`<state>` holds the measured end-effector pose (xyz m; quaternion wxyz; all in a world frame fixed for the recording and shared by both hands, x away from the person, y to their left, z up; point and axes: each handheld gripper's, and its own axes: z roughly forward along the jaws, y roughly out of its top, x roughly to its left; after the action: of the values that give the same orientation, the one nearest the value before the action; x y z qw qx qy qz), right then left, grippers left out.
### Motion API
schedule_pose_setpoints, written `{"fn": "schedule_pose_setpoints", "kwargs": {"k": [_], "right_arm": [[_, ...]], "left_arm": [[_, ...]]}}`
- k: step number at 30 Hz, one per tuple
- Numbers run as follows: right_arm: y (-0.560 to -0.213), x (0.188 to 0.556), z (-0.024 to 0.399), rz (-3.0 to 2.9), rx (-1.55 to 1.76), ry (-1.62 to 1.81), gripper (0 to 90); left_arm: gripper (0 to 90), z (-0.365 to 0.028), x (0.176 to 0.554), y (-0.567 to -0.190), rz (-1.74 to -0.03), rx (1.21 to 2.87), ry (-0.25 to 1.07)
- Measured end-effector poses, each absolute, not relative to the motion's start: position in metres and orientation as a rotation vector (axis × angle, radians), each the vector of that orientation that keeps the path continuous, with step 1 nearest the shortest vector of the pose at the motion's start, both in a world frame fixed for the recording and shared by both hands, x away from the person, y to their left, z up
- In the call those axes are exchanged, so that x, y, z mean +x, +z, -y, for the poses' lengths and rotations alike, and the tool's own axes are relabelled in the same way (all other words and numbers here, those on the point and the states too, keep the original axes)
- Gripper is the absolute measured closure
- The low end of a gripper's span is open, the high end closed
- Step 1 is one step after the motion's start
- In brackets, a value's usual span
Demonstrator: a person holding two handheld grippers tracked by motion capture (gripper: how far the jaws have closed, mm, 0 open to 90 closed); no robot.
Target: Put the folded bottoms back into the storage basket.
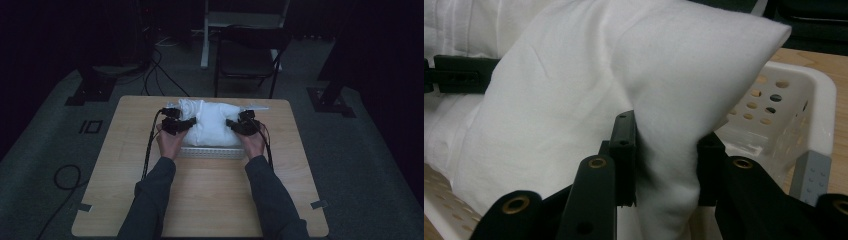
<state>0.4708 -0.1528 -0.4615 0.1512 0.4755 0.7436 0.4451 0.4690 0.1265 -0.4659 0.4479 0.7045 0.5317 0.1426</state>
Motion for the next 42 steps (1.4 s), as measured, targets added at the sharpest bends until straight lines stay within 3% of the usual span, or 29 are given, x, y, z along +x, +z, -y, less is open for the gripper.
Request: {"fn": "schedule_pose_setpoints", "kwargs": {"k": [23,42], "right_arm": [[-0.467,0.468,0.146,-2.179,1.333,1.140,69.9],[-0.477,0.469,0.141,-2.219,1.340,1.053,69.1]], "left_arm": [[52.8,-0.109,0.464,-0.471,-1.339,1.849,0.472],[52.0,-0.108,0.463,-0.481,-1.364,1.910,0.455]]}}
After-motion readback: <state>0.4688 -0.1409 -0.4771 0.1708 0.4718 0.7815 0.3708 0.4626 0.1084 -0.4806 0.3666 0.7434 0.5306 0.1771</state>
